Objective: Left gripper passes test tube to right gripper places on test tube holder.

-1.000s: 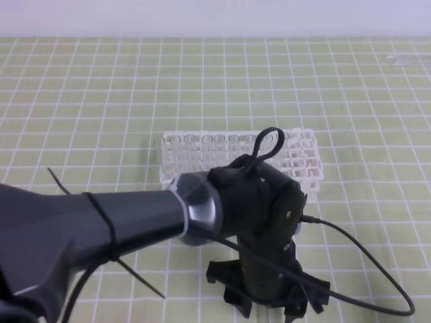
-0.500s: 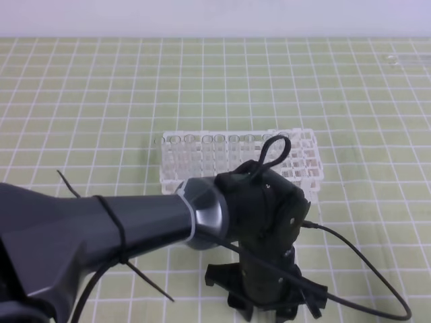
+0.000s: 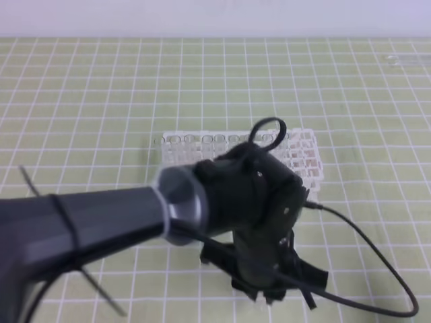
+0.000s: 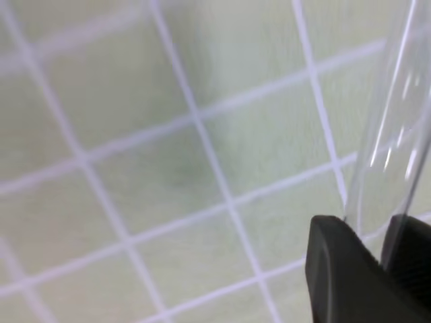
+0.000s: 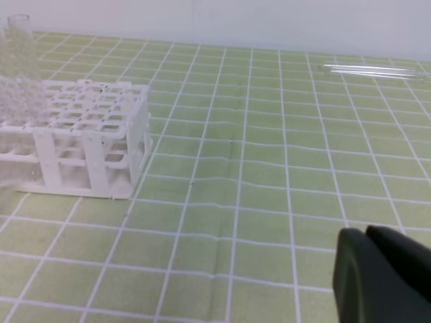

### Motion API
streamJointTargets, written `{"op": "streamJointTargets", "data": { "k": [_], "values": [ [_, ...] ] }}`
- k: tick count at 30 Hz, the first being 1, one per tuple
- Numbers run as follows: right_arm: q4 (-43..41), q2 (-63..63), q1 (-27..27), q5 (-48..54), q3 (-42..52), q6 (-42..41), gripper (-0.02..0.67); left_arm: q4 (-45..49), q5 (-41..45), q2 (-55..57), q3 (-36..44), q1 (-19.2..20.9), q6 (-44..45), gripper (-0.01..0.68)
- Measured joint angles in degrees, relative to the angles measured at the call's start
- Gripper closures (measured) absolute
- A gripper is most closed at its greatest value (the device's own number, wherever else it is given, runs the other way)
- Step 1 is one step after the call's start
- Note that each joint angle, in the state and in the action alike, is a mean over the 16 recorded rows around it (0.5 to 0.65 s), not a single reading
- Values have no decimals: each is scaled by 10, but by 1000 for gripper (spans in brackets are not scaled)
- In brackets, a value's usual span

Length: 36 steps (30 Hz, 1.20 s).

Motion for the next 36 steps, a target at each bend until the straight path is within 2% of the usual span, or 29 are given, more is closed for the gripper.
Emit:
{"op": "streamJointTargets", "data": {
  "k": [5, 10, 17, 26, 30, 36],
  "values": [
    [0, 0, 0, 0, 0, 0, 666, 60, -31, -59, 35, -1, 0, 650],
    [0, 0, 0, 0, 0, 0, 666, 125, -99, -133, 110, -1, 0, 656],
    [0, 0, 0, 0, 0, 0, 666, 268, -256, -273, 274, -4, 0, 675],
    [0, 0, 0, 0, 0, -1, 666, 459, -433, -442, 464, -7, 0, 644],
    [0, 0, 0, 0, 0, -1, 666, 504, -472, -487, 511, -7, 0, 632],
    [0, 0, 0, 0, 0, -1, 666, 518, -496, -515, 540, -7, -1, 601]
  ]
}}
